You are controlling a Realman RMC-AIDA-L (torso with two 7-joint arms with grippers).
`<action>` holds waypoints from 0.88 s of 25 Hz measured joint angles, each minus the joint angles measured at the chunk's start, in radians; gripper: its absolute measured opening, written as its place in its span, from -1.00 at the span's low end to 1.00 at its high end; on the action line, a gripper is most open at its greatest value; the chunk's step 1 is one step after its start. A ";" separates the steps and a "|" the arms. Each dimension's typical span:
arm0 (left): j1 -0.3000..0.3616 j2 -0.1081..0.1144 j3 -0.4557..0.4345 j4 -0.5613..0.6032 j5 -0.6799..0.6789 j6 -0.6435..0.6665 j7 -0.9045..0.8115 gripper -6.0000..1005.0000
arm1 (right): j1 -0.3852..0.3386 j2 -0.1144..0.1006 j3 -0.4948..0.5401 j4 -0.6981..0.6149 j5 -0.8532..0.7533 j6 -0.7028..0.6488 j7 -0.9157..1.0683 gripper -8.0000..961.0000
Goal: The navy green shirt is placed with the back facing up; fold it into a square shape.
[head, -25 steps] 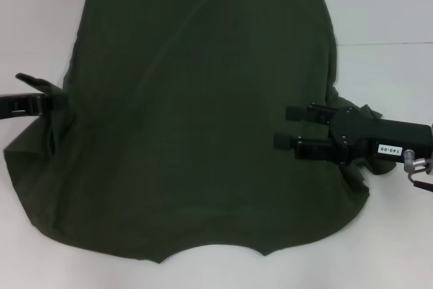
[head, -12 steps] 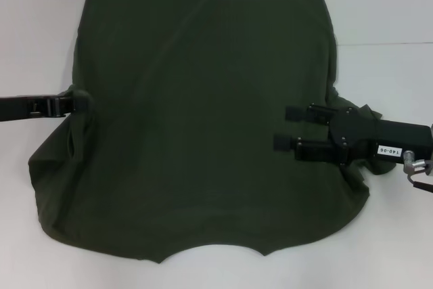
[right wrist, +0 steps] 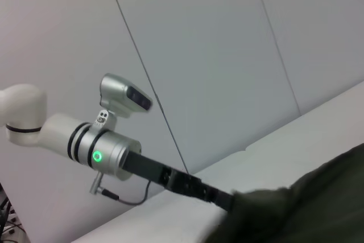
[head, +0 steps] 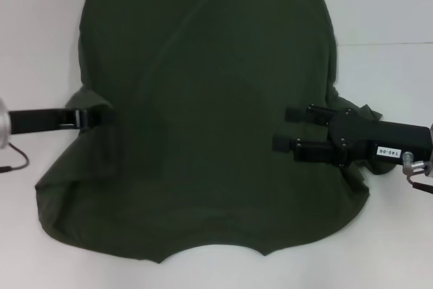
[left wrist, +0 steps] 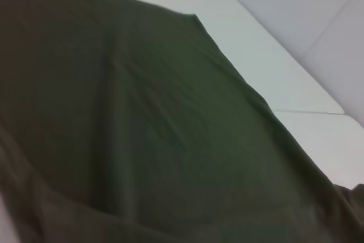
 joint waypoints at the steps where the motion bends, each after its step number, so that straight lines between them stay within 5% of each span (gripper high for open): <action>1: -0.003 -0.005 0.003 -0.015 -0.003 -0.010 0.001 -0.71 | 0.000 0.000 0.000 0.000 0.000 0.001 -0.001 0.86; 5: -0.005 -0.042 0.024 -0.030 -0.011 -0.050 0.012 -0.70 | 0.004 0.000 0.000 0.001 0.000 0.003 -0.002 0.86; 13: 0.006 -0.045 0.052 -0.028 -0.022 -0.093 0.020 -0.15 | 0.009 -0.001 0.000 0.001 0.000 0.003 0.005 0.86; 22: 0.030 -0.043 0.055 -0.088 -0.019 -0.359 0.018 0.34 | 0.009 -0.002 0.004 0.001 0.000 0.006 0.008 0.86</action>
